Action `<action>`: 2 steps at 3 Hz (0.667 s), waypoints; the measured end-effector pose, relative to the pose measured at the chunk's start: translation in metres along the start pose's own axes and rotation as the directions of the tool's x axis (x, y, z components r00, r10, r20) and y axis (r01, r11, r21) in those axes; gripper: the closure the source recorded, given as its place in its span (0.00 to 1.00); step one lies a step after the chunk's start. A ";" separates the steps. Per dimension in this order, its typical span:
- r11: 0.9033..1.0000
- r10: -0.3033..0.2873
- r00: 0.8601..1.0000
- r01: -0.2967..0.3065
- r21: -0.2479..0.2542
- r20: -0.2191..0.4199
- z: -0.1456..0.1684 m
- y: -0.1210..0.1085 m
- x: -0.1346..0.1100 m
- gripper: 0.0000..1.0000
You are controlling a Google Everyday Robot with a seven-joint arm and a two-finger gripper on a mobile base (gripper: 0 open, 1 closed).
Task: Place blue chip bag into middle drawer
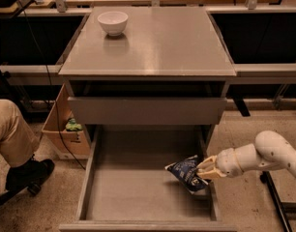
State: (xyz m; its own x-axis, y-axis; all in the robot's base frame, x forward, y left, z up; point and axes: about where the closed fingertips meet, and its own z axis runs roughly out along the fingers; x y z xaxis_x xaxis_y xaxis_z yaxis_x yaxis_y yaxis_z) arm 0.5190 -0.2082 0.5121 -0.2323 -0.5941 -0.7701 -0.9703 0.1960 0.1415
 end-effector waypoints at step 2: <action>0.996 0.057 0.997 -0.060 0.059 0.050 0.080 -0.028 0.051 0.77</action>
Offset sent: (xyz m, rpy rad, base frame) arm 0.0308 0.0332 -0.1315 0.0367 0.0043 -0.1389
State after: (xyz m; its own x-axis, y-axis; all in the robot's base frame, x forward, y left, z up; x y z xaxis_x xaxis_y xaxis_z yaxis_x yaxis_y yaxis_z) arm 0.5399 -0.1814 0.4191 -0.2836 -0.5418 -0.7912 -0.9490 0.2768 0.1506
